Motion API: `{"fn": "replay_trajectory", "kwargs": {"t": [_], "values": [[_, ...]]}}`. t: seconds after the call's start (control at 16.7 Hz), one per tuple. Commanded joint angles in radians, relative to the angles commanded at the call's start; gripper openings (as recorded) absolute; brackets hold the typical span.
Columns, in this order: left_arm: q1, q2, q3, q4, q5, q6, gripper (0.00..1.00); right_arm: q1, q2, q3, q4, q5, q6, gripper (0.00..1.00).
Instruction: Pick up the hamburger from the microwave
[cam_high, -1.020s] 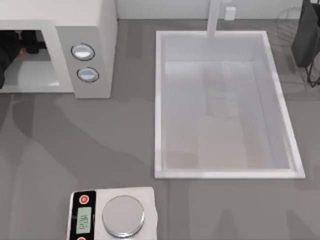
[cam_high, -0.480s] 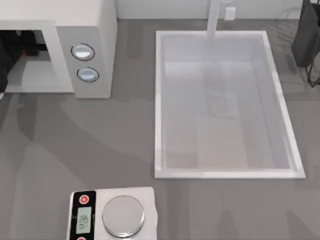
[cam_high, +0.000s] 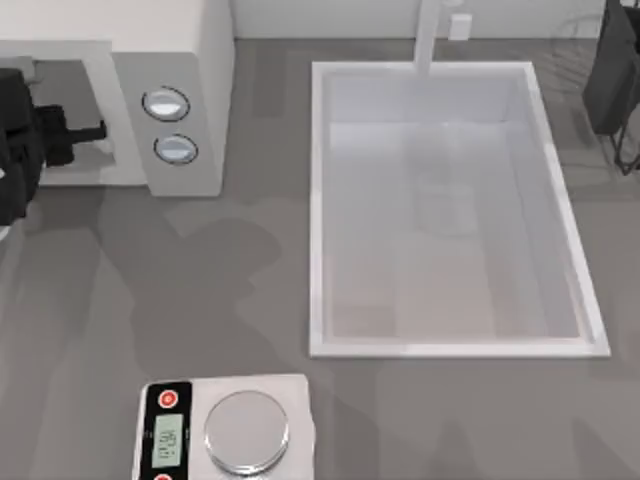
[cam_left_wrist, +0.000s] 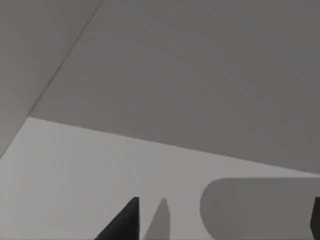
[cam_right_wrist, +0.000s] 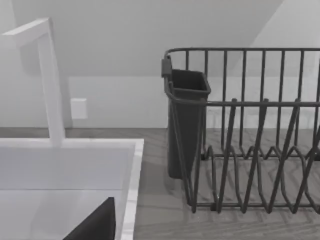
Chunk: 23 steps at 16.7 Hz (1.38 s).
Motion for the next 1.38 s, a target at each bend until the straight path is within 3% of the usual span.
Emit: {"fn": "replay_trajectory", "kwargs": {"t": [0.3, 0.48, 0.96, 1.14, 1.38], "values": [[-0.208, -0.353, -0.300, -0.103, -0.227, -0.082, 0.00, 0.000, 0.000, 0.000, 0.000, 0.000, 0.000, 1.00], [-0.276, -0.443, -0.388, -0.136, -0.301, -0.109, 0.00, 0.000, 0.000, 0.000, 0.000, 0.000, 0.000, 1.00], [-0.269, -0.401, -0.409, -0.098, -0.312, -0.109, 0.00, 0.000, 0.000, 0.000, 0.000, 0.000, 0.000, 1.00], [-0.276, -0.285, -0.438, 0.033, -0.313, -0.110, 0.00, 0.000, 0.000, 0.000, 0.000, 0.000, 0.000, 1.00], [-0.284, -0.087, -0.499, 0.335, -0.311, -0.111, 0.00, 0.000, 0.000, 0.000, 0.000, 0.000, 0.000, 1.00]]}}
